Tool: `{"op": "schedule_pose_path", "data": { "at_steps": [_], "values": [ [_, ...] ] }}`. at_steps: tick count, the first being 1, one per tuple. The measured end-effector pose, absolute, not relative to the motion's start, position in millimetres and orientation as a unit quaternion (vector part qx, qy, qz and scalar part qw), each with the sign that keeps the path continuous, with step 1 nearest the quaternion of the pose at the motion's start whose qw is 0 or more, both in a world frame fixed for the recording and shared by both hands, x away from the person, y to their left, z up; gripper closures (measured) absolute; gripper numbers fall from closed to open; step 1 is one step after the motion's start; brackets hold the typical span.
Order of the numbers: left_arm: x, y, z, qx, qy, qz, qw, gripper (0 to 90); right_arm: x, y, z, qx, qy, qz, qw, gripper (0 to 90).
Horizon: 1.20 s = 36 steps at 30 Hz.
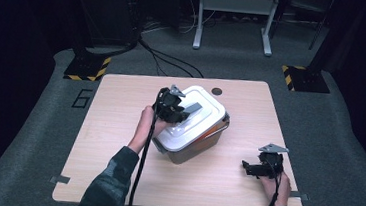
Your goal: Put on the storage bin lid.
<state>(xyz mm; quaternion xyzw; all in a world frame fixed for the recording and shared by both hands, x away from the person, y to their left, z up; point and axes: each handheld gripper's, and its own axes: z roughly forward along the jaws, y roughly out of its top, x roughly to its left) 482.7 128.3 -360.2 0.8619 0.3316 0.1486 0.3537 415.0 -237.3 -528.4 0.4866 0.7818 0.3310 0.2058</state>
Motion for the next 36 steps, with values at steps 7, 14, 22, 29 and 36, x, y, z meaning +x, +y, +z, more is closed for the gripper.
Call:
{"op": "schedule_pose_path", "data": {
  "at_steps": [7, 14, 22, 29, 36],
  "values": [
    [485.4, 120.7, -366.8, 0.869, 0.323, 0.138, 0.349, 66.0, 415.0, -237.2, -528.3, 0.487, 0.782, 0.331, 0.206, 1.4],
    [488.5, 116.9, -372.7, 0.876, 0.312, 0.126, 0.345, 66.1, 415.0, -237.2, -528.3, 0.487, 0.782, 0.331, 0.206, 1.4],
    [491.4, 113.8, -378.0, 0.882, 0.304, 0.113, 0.342, 66.0, 415.0, -237.3, -528.4, 0.487, 0.782, 0.331, 0.206, 1.4],
    [493.6, 114.3, -380.2, 0.887, 0.291, 0.111, 0.342, 66.1, 415.0, -237.2, -528.4, 0.487, 0.781, 0.331, 0.206, 1.5],
    [493.6, 119.0, -383.0, 0.881, 0.292, 0.105, 0.356, 66.0, 415.0, -237.3, -528.4, 0.487, 0.781, 0.331, 0.207, 1.5]
  ]
}}
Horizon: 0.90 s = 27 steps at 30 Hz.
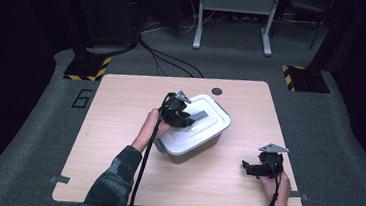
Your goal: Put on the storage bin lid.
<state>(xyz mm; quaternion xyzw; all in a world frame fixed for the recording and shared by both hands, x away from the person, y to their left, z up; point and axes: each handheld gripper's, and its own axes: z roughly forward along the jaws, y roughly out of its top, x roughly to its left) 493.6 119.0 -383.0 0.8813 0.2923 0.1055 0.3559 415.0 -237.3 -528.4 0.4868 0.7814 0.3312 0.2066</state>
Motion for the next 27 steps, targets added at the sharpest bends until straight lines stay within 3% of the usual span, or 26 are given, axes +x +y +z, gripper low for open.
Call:
{"op": "schedule_pose_path", "data": {
  "at_steps": [7, 11, 17, 27],
  "values": [
    [492.3, 120.3, -383.8, 0.874, 0.303, 0.114, 0.361, 63.8, 415.0, -237.3, -528.4, 0.487, 0.781, 0.331, 0.207, 1.6],
    [492.7, 127.5, -381.8, 0.867, 0.318, 0.116, 0.367, 43.0, 415.0, -237.3, -528.4, 0.487, 0.781, 0.332, 0.207, 1.7],
    [487.7, 142.8, -374.3, 0.855, 0.332, 0.124, 0.379, 25.0, 415.0, -237.3, -528.4, 0.487, 0.781, 0.331, 0.207, 1.8],
    [474.0, 178.7, -363.2, 0.833, 0.357, 0.148, 0.394, 14.5, 415.0, -237.3, -528.3, 0.488, 0.781, 0.331, 0.207, 1.8]
  ]
}}
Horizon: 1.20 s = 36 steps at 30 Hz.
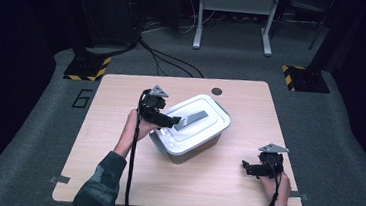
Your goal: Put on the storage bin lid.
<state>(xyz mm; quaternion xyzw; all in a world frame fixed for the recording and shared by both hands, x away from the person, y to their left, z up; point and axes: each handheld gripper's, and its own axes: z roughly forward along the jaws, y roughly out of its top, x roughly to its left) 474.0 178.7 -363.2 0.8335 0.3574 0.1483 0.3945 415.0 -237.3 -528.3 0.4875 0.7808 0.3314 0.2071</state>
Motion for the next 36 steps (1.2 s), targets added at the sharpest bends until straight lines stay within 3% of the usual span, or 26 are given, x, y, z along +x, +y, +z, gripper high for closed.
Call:
{"op": "schedule_pose_path", "data": {
  "at_steps": [19, 36],
  "values": [
    [440.3, 258.0, -370.8, 0.796, 0.419, 0.187, 0.394, 11.6, 415.0, -237.2, -528.3, 0.488, 0.781, 0.331, 0.207, 1.9],
    [408.2, 317.2, -427.9, 0.755, 0.496, 0.207, 0.375, 9.2, 415.0, -237.1, -528.3, 0.489, 0.78, 0.331, 0.208, 1.9]
  ]
}}
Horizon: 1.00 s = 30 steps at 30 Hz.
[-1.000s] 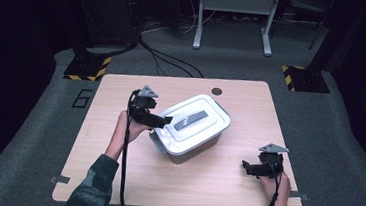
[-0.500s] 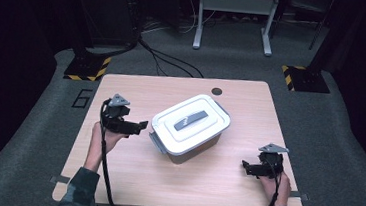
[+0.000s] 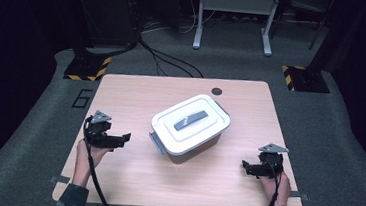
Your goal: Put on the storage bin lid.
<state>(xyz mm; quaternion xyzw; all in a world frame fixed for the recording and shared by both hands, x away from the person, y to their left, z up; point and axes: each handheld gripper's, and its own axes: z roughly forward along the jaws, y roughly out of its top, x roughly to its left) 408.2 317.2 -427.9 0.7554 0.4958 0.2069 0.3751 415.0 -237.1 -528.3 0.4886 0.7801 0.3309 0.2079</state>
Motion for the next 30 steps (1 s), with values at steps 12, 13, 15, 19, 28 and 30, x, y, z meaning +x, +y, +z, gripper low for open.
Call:
{"op": "schedule_pose_path", "data": {
  "at_steps": [12, 13, 15, 19, 28, 30],
  "values": [
    [396.4, 344.0, -474.2, 0.734, 0.54, 0.207, 0.357, 6.9, 415.0, -237.0, -528.3, 0.489, 0.78, 0.331, 0.208, 2.0],
    [395.2, 346.6, -477.9, 0.733, 0.542, 0.208, 0.353, 6.8, 415.0, -237.1, -528.3, 0.489, 0.78, 0.331, 0.208, 2.0],
    [393.7, 350.5, -484.6, 0.728, 0.55, 0.207, 0.354, 6.7, 415.0, -237.0, -528.3, 0.489, 0.78, 0.331, 0.208, 2.0],
    [391.0, 358.1, -496.5, 0.721, 0.562, 0.206, 0.348, 6.2, 415.0, -237.0, -528.3, 0.489, 0.78, 0.331, 0.208, 2.0],
    [387.3, 363.9, -511.5, 0.713, 0.574, 0.228, 0.333, 5.0, 415.0, -237.0, -528.3, 0.489, 0.78, 0.331, 0.208, 2.0],
    [387.3, 364.2, -514.0, 0.713, 0.575, 0.23, 0.329, 4.8, 415.0, -237.0, -528.3, 0.489, 0.78, 0.331, 0.208, 2.0]
  ]
}}
